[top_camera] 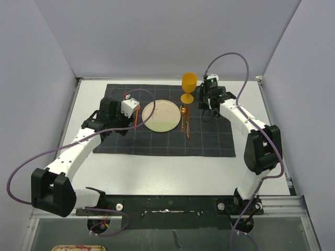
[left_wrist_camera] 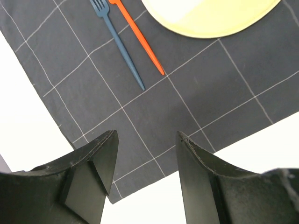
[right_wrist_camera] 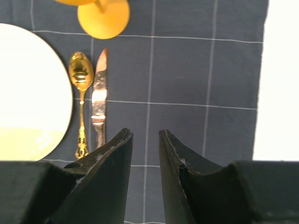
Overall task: Set the dinner table for one person
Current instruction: Adjust the knife on the napkin, then reset both arms
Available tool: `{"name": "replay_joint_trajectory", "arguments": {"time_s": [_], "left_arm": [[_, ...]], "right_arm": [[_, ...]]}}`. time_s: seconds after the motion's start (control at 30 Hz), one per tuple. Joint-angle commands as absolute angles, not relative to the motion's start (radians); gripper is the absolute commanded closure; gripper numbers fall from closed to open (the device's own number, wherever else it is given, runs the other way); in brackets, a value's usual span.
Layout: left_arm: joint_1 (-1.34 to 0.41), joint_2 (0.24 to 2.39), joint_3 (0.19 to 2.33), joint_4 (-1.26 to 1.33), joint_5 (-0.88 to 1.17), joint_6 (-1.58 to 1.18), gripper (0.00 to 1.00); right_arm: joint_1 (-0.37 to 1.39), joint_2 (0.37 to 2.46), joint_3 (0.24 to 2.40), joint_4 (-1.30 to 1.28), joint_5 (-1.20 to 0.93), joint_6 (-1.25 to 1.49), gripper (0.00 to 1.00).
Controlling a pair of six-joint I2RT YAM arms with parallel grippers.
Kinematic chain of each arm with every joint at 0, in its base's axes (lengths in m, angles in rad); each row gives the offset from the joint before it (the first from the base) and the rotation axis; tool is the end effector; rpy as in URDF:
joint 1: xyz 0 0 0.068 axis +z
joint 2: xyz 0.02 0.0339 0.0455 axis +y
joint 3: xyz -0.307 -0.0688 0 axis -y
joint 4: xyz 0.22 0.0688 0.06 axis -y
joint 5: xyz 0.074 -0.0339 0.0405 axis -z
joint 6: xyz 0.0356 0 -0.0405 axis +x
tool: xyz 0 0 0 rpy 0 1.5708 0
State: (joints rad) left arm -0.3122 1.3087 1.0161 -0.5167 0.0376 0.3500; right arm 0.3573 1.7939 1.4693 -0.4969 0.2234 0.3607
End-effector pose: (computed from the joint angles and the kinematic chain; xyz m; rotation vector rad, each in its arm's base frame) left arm 0.2318 -0.0762 0.3247 0.7905 2.2444 -0.0267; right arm 0.3678 0.1289 0.3200 0.1083 2.3649 0.0784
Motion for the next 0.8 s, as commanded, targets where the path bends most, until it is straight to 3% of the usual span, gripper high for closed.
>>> {"name": "replay_joint_trajectory", "arguments": {"time_s": [0.0,0.43,0.77], "left_arm": [[-0.306,1.239,0.999,-0.417,0.107,0.319,0.49],[-0.170,1.143,0.892,-0.131,-0.036,0.154,0.46],[-0.146,1.118,0.756,0.045,-0.216,-0.001,0.37]], "right_arm": [[0.322,1.704,1.417,-0.408,0.269,0.304,0.69],[0.250,1.456,1.104,-0.163,0.155,0.141,0.71],[0.239,1.306,0.934,-0.021,0.150,0.014,0.60]]}}
